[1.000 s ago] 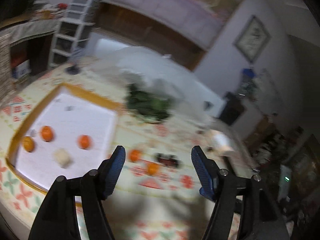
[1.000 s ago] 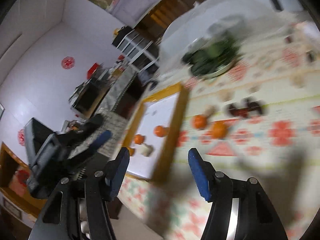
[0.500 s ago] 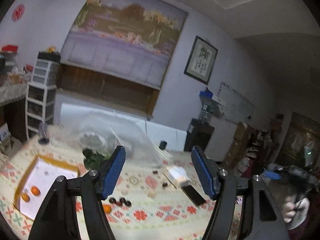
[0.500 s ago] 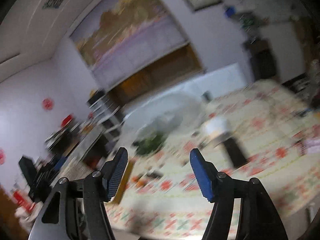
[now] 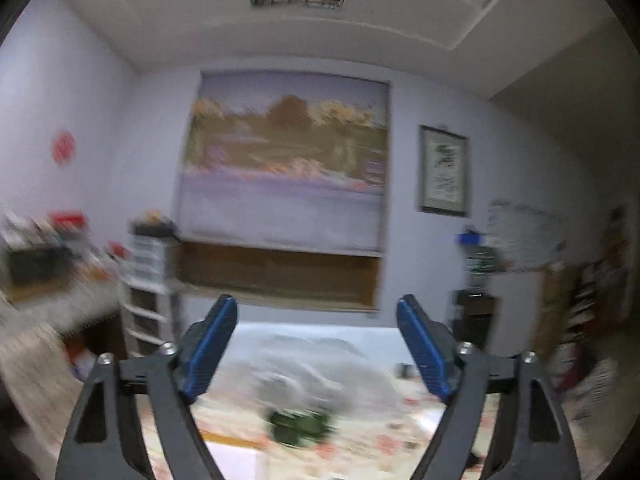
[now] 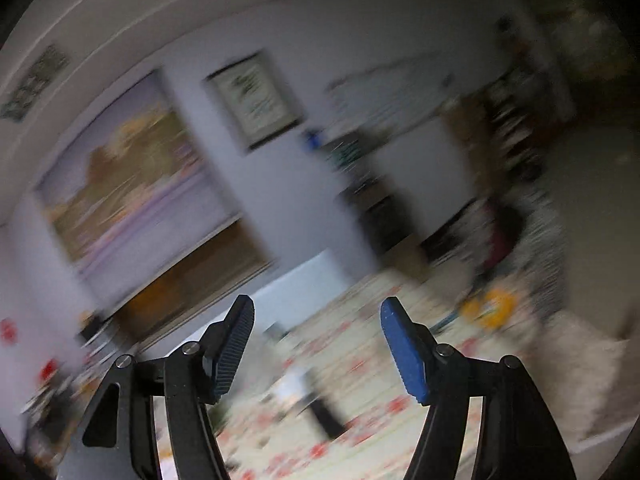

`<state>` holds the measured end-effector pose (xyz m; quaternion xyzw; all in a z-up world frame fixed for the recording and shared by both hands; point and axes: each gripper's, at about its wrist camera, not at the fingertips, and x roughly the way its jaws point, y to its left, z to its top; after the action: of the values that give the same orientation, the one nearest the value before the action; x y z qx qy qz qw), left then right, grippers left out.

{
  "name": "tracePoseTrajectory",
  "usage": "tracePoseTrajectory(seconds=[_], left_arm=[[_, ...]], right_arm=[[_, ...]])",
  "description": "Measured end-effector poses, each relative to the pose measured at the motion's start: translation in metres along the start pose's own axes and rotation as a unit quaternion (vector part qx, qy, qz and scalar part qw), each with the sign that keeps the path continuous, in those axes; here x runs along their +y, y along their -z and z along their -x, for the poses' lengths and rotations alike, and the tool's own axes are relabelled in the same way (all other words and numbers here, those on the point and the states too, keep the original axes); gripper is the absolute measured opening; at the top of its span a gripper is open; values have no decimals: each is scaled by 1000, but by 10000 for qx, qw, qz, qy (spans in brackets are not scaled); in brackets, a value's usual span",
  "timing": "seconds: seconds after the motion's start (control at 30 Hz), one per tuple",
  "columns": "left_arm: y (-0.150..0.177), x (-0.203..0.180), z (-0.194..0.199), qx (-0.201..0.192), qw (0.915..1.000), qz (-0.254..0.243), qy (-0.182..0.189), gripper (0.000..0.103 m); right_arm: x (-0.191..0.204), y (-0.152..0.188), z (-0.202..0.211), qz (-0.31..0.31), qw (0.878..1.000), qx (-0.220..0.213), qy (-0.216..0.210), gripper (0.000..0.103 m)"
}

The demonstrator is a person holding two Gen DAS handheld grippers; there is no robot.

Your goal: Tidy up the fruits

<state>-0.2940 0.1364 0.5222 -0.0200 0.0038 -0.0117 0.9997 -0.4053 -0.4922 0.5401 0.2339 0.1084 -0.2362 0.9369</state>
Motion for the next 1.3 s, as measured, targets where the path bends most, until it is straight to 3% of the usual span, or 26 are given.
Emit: tracePoseTrajectory(seconds=[0.07,0.2,0.27,0.4,0.53,0.63,0.73,0.77,0.83,0.87,0.9,0.93,1.07,1.2,1.3], left_arm=[[-21,7,-1,15,9992,-230,-328,89],[-21,21,-7,-13,9960,-570,-691,96],[-1,26,-11,77,9968,-584,-546,99],[74,20,-29,538,9960,-705,-137,99],[179,8,-49,1163,9895,-675,538,99],[258,3,-78,1748,9784,-320,1054,99],[338,2,-127,2714,9525,76,1379,99],[356,2,-138,2938,9455,159,1399,95],[394,5,-161,3447,9265,366,1466,76],[409,7,-170,3663,9180,424,1462,61],[424,10,-178,3849,9094,517,1488,54],[433,15,-183,3949,9042,628,1497,54],[454,31,-195,4028,9026,733,1332,54],[459,29,-206,4031,9009,673,1464,54],[465,15,-215,4138,8977,311,1479,54]], right_arm=[[11,-18,14,403,9976,-83,557,84],[47,5,14,1102,9920,-123,607,89],[69,40,-3,1488,9880,-60,406,93],[113,145,-60,2044,9765,570,-367,93],[147,289,-129,2279,9491,1577,-1494,93],[176,384,-181,2475,9184,2281,-2082,92],[207,458,-225,2658,8961,2705,-2307,85],[213,471,-239,2743,8923,2757,-2290,79],[228,493,-265,2765,8849,2930,-2336,76],[232,498,-276,2764,8837,2985,-2314,75],[234,504,-288,2774,8829,3054,-2242,75],[235,510,-300,2803,8809,3148,-2153,75],[245,524,-339,2946,8787,3258,-1870,75],[257,533,-374,2810,8749,3374,-2045,75],[267,540,-387,2862,8686,3404,-2185,75]])
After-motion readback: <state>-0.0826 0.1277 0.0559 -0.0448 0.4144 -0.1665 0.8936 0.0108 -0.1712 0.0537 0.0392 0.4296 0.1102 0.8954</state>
